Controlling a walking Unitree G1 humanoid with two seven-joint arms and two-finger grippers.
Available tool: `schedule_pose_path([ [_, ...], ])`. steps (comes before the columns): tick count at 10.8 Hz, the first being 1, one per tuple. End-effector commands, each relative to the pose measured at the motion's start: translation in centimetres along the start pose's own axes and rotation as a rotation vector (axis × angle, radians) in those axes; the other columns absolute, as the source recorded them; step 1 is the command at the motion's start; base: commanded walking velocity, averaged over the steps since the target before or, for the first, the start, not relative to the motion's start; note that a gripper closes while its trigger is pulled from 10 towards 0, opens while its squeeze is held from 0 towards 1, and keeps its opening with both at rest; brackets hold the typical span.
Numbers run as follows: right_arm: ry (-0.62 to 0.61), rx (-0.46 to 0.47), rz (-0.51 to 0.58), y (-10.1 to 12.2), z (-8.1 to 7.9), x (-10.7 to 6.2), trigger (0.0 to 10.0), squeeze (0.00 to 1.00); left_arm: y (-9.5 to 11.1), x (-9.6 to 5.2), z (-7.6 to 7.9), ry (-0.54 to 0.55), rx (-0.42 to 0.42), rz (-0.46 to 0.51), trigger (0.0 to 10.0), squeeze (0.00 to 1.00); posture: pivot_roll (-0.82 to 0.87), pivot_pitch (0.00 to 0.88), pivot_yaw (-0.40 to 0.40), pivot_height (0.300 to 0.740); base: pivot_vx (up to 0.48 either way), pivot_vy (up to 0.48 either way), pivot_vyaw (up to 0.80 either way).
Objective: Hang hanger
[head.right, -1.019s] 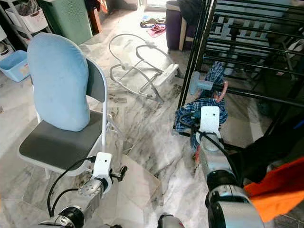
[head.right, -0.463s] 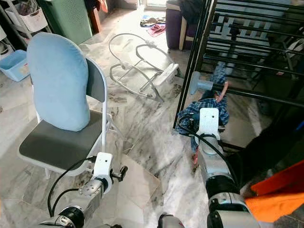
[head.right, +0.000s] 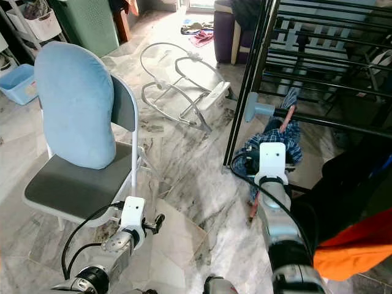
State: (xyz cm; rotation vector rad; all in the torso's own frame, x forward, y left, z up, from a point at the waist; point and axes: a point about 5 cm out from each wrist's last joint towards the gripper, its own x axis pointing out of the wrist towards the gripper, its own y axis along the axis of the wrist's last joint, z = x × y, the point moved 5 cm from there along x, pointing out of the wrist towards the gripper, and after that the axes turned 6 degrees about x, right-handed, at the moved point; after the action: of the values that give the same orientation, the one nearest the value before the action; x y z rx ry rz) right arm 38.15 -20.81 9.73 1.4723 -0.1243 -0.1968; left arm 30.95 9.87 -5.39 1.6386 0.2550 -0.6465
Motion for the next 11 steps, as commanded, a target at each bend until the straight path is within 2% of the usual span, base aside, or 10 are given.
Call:
schedule_pose_path([
  [1,-0.002,-0.002,0.041,0.7,-0.2,-0.3,10.0,1.0,-0.5,-0.1,0.0,-0.003,0.012,-0.022,10.0,0.0,-0.22,0.121,0.036,0.74,0.0,0.0,0.0],
  [3,-0.013,-0.001,0.062,0.6,0.0,-1.2,10.0,1.0,-0.3,0.0,0.0,-0.007,0.018,-0.022,10.0,0.0,-0.22,0.116,0.039,0.74,0.0,0.0,0.0],
  [5,-0.023,-0.006,0.043,-0.6,0.1,-2.1,10.0,1.0,-0.2,0.1,0.2,-0.014,0.026,-0.021,10.0,0.0,-0.23,0.11,0.043,0.74,0.0,0.0,0.0],
  [9,-0.046,-0.042,0.025,-2.6,1.3,-3.8,10.0,1.0,-0.1,0.1,0.4,-0.018,0.029,-0.023,10.0,0.0,-0.23,0.113,0.047,0.74,0.0,0.0,0.0],
  [11,-0.034,-0.061,0.015,-3.7,1.2,-4.9,10.0,1.0,-0.2,0.1,0.4,-0.016,0.027,-0.026,10.0,0.0,-0.23,0.111,0.045,0.74,0.0,0.0,0.0],
])
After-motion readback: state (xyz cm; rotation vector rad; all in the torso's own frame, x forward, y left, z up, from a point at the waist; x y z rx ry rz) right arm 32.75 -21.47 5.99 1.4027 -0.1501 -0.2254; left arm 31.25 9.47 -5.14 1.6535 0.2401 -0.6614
